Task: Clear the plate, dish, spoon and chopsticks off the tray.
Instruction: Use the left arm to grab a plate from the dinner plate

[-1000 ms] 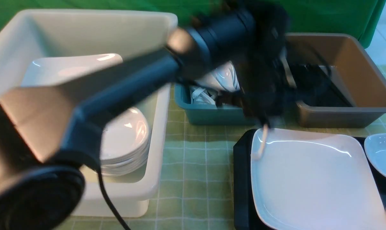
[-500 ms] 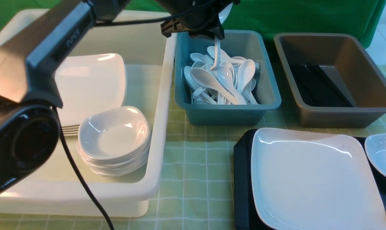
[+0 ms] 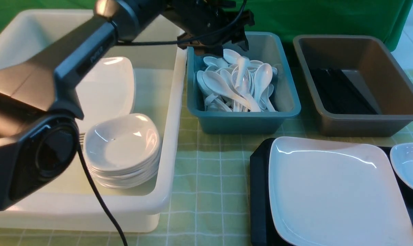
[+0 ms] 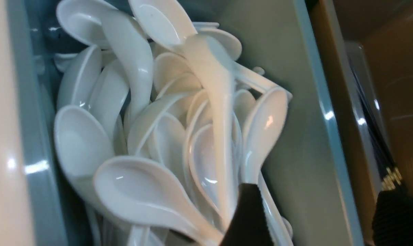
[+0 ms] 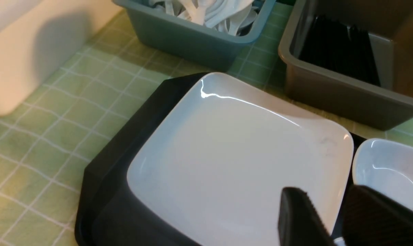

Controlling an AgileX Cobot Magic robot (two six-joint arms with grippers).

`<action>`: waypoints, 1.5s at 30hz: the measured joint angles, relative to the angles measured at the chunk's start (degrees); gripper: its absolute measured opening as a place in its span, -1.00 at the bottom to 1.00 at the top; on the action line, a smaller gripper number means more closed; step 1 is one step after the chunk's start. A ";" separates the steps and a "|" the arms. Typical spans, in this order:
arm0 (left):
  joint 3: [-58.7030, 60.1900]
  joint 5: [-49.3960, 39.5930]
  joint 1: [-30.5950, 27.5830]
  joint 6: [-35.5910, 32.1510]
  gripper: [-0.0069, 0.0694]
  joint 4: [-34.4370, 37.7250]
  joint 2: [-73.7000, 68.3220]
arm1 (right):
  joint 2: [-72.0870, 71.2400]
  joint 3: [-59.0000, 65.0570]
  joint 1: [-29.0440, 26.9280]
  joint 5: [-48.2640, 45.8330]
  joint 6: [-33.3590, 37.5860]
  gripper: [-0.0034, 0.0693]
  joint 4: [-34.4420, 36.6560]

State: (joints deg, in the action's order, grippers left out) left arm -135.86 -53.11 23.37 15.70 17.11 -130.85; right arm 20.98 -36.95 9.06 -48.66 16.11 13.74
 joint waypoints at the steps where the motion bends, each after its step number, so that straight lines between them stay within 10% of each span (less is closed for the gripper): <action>1: -1.01 -2.26 -0.29 -0.28 0.27 -0.05 1.41 | 0.00 0.00 0.00 0.00 0.04 -0.36 0.00; 9: -5.31 -15.58 -0.95 -8.20 -0.75 -0.36 13.52 | 0.05 0.00 0.00 -0.07 0.28 -0.34 -0.05; 20: 31.97 -16.26 2.30 -13.30 -0.84 13.93 32.49 | 0.05 0.00 0.00 -6.48 0.31 -0.31 -0.05; 29: 56.74 0.43 14.79 -10.81 -0.53 9.94 32.47 | 0.05 0.00 0.00 -6.95 0.31 -0.29 -0.05; 36: 50.51 7.47 17.21 -12.80 0.10 9.52 23.55 | 0.05 0.00 0.00 -6.95 0.31 -0.26 -0.05; 45: 39.34 8.34 17.21 -16.61 0.28 6.59 12.58 | 0.05 0.00 0.00 -6.95 0.31 -0.26 -0.05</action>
State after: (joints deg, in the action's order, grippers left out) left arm -96.52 -44.76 40.58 -0.91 23.70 -118.27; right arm 21.03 -36.95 9.06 -55.61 16.41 13.69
